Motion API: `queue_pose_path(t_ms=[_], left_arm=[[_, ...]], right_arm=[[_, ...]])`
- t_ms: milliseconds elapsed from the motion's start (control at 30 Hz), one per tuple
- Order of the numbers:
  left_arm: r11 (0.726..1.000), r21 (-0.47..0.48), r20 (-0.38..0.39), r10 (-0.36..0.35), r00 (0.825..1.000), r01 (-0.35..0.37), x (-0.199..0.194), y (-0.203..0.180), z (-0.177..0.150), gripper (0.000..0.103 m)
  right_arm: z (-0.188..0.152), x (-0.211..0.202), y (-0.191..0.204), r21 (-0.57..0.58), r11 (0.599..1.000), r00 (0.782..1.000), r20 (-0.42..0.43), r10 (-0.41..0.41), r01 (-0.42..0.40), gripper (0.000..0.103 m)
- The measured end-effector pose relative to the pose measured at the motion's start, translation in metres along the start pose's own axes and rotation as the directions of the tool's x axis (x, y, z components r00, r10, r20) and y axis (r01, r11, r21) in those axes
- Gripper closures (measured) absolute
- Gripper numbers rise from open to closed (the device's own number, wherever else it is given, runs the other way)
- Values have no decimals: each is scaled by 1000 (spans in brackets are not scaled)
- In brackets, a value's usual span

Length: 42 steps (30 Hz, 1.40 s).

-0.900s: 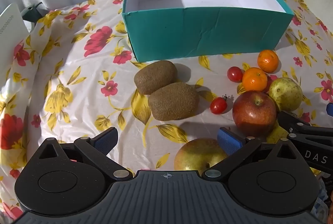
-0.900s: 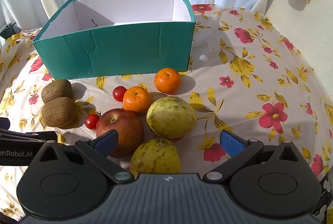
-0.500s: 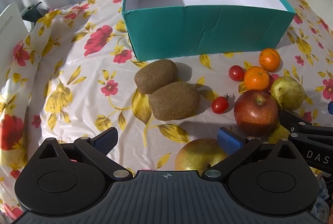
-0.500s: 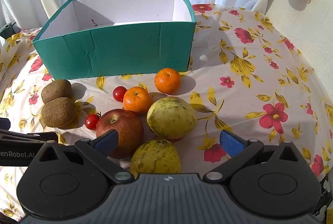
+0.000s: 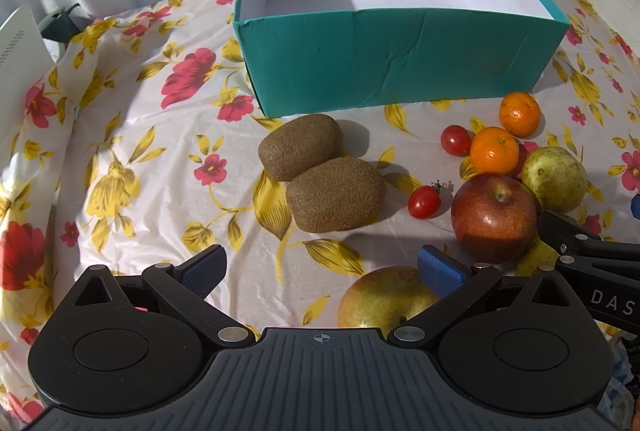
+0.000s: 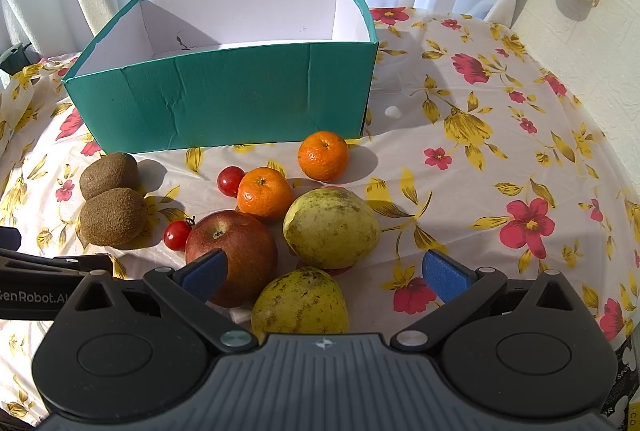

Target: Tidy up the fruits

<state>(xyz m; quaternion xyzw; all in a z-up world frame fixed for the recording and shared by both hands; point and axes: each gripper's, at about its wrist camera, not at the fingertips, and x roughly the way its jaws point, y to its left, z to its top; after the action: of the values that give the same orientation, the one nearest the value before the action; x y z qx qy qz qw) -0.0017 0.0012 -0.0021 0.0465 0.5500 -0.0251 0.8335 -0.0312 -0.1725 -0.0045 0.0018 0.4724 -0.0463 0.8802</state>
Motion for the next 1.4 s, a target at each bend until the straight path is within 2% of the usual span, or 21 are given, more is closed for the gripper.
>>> queue_pose_path(t_ms=[1400], left_arm=[[1000,17,-3,-8,1000,8,4,-3,2,0]], right_arm=[[1,-2,-3,7,1000,1000,17,8,-8,0]])
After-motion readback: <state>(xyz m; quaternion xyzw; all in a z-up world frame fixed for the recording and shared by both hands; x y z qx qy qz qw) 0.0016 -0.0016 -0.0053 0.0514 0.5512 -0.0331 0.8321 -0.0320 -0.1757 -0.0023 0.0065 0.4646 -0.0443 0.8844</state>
